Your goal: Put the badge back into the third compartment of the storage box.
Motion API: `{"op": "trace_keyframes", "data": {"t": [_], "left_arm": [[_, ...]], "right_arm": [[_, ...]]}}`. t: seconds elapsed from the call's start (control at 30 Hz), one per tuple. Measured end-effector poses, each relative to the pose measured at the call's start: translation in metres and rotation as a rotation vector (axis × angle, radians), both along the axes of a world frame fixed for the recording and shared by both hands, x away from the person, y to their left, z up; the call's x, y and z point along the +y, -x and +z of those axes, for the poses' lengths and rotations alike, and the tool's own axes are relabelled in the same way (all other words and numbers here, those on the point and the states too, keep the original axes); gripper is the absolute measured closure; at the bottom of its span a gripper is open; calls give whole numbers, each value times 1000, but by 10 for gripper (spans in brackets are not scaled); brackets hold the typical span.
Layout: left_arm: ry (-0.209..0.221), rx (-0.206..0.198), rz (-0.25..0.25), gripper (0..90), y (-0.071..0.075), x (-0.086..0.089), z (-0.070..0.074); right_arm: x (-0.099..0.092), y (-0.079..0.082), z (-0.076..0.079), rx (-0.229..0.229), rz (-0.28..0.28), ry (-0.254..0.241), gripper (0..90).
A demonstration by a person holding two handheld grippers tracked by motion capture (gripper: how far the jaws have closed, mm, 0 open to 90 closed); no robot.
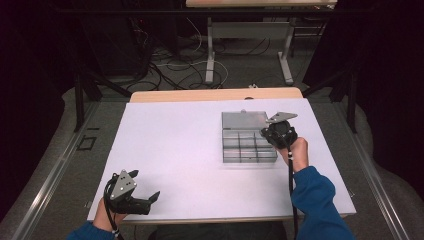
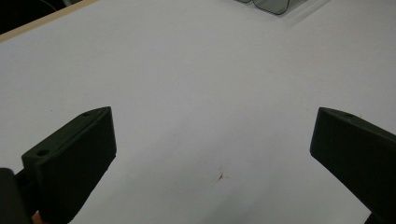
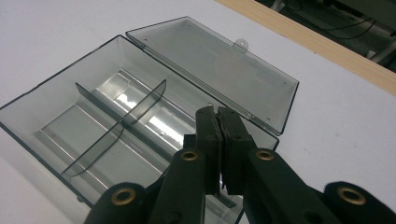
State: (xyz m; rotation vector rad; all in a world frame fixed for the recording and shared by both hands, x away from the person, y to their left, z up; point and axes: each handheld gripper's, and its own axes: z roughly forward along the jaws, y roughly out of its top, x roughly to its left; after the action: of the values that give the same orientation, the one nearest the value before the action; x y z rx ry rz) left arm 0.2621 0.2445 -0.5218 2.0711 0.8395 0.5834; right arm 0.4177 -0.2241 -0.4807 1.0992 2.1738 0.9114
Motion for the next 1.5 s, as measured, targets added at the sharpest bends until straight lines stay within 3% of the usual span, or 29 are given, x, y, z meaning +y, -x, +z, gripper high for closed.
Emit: {"op": "trace_keyframes", "data": {"t": [0.47,1.17,1.5], "left_arm": [[-2,-7,5,4,0,1,0],[-3,-11,2,5,-1,0,0],[-3,-10,-1,4,-1,0,0]], "right_arm": [[3,-10,-10,69,-4,26,887],[6,-18,-20,95,-17,52,887],[8,-22,-27,117,-50,73,887]]}}
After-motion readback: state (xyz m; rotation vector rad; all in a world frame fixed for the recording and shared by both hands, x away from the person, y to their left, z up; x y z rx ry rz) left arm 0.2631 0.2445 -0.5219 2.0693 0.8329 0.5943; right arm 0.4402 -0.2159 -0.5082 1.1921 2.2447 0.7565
